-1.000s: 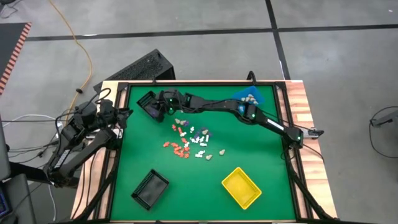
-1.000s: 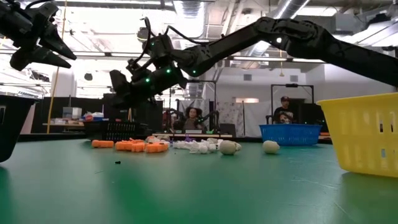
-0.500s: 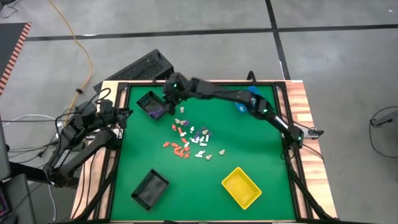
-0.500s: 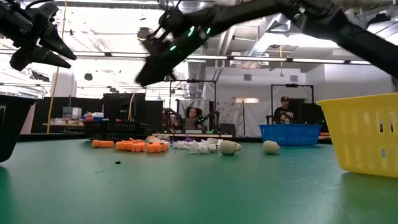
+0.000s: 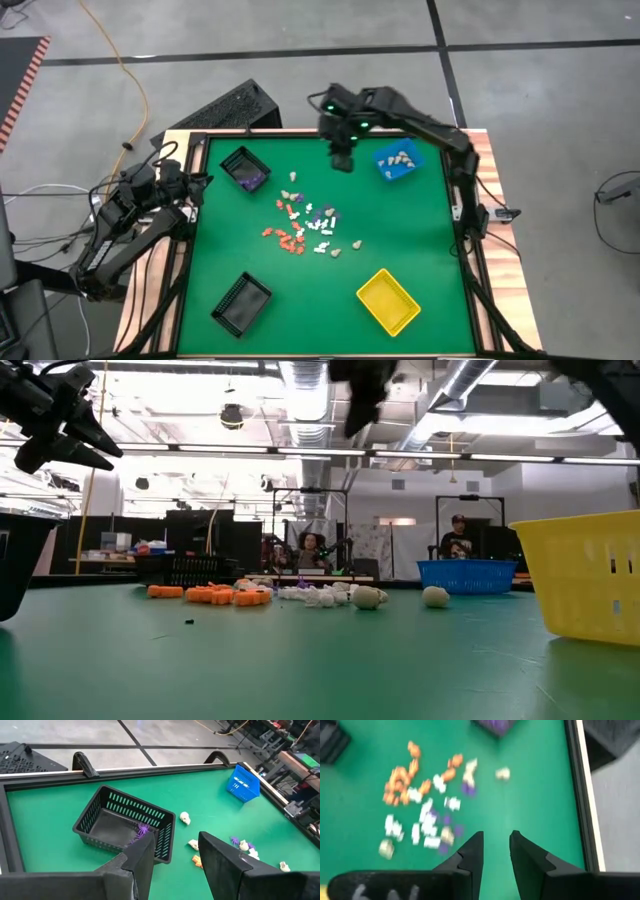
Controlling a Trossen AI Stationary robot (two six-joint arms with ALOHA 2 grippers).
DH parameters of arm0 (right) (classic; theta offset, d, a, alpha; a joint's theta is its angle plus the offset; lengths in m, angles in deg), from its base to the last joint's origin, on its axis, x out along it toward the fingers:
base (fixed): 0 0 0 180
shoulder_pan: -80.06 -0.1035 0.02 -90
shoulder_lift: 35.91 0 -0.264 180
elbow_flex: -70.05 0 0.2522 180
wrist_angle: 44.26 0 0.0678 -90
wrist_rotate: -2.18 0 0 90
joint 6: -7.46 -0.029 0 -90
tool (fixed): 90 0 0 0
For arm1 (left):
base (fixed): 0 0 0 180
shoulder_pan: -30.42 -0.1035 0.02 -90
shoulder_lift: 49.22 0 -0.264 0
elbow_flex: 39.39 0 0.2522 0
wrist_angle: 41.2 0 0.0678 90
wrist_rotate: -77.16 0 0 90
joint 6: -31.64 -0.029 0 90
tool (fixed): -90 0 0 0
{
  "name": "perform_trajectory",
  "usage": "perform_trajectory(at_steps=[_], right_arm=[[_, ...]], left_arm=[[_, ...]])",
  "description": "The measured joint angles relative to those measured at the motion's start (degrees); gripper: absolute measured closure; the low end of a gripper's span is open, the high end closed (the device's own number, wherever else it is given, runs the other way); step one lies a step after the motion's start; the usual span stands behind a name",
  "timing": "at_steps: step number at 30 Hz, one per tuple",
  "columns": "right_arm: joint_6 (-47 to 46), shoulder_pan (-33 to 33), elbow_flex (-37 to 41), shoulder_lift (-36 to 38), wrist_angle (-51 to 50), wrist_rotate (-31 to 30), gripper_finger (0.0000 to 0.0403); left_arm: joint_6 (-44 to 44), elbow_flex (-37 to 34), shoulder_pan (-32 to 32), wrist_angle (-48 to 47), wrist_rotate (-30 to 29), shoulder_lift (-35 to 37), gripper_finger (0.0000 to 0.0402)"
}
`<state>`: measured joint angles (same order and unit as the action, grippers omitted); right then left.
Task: Sort Halloween decoration
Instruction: Put the purple spider toy into the top black basket
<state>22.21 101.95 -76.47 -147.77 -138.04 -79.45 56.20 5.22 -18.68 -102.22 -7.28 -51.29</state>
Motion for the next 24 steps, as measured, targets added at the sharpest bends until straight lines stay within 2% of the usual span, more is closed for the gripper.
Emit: perform_trajectory(at_steps=[3,5,8,10,14,18,21,24], right_arm=[[-1.13,0.22,0.74,4.15,-6.26,-1.97,0.0286],[-2.60,0.28,4.34,7.52,-6.78,-3.24,0.0286],[-4.79,0.15,14.34,13.90,-4.21,-4.77,0.0286],[-7.01,-0.36,23.99,19.41,0.26,-6.47,0.0287],[-13.48,-2.05,45.75,31.04,14.85,-7.17,0.0287],[-19.72,-5.98,65.42,39.61,35.15,-9.06,0.0287],[-23.60,-9.32,76.21,42.68,50.27,-11.54,0.0287],[-26.72,-11.86,83.85,42.35,61.93,-13.23,0.0287]], left_arm=[[0.04,0.00,-0.02,0.00,-0.02,0.00,0.0258],[0.06,0.00,-0.02,-0.02,0.00,0.00,0.0258],[0.13,0.00,-0.02,-0.02,0.00,0.00,0.0258],[0.19,0.00,-0.01,-0.02,0.00,0.00,0.0258],[0.45,0.00,0.00,-0.02,0.02,0.00,0.0258],[1.35,0.00,-0.02,0.00,0.00,0.00,0.0258],[1.34,0.00,-0.02,0.00,0.00,0.00,0.0258],[1.36,0.00,-0.02,0.00,0.00,0.00,0.0258]])
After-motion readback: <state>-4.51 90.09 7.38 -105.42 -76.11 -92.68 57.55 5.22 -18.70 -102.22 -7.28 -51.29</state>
